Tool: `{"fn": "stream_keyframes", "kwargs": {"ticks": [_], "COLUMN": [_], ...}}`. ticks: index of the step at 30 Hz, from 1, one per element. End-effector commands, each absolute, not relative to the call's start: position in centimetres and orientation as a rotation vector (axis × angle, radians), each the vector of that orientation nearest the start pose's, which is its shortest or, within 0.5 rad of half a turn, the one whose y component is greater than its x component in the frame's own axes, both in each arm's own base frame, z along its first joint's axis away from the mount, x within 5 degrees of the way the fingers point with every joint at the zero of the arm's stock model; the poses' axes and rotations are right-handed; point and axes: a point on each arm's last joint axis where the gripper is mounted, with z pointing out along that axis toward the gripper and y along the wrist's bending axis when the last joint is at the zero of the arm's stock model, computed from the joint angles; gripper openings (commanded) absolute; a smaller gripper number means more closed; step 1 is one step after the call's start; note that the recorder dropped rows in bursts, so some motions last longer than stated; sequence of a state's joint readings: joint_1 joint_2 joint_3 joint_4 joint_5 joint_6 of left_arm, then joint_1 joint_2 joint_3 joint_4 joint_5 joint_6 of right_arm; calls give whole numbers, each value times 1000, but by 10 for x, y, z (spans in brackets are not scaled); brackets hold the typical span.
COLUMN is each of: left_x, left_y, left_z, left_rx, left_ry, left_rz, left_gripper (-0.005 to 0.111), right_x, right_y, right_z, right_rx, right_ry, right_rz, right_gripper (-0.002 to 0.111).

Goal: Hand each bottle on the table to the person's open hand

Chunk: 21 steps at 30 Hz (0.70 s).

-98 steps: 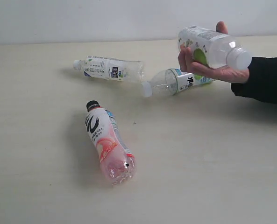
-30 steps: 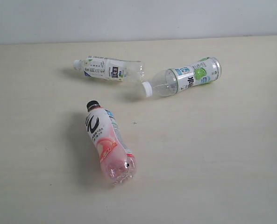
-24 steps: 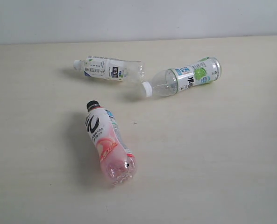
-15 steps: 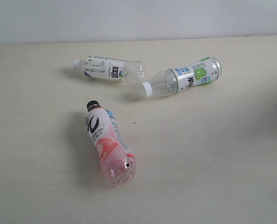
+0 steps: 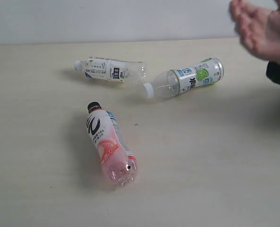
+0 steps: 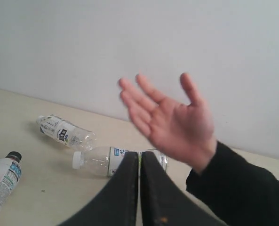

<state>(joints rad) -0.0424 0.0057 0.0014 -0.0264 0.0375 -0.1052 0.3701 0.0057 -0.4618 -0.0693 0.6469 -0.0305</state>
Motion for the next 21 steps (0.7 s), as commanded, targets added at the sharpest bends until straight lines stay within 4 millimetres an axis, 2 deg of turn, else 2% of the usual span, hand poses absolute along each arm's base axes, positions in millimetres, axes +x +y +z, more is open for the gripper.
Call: {"fn": "stream_keyframes", "kwargs": {"ticks": [1, 21], "left_x": [56, 56], "left_y": [-2, -2], "left_z": [210, 210], "left_rx": [-74, -74], "left_ry": [1520, 1520], "left_rz": [-143, -143], "left_gripper": [0, 0], "right_x": [12, 12], "right_y": [0, 1], "right_z": [301, 301], "right_rx": [-345, -337], "right_ry": [1642, 1645], "right_rz": [175, 192], "right_gripper": [3, 3]}}
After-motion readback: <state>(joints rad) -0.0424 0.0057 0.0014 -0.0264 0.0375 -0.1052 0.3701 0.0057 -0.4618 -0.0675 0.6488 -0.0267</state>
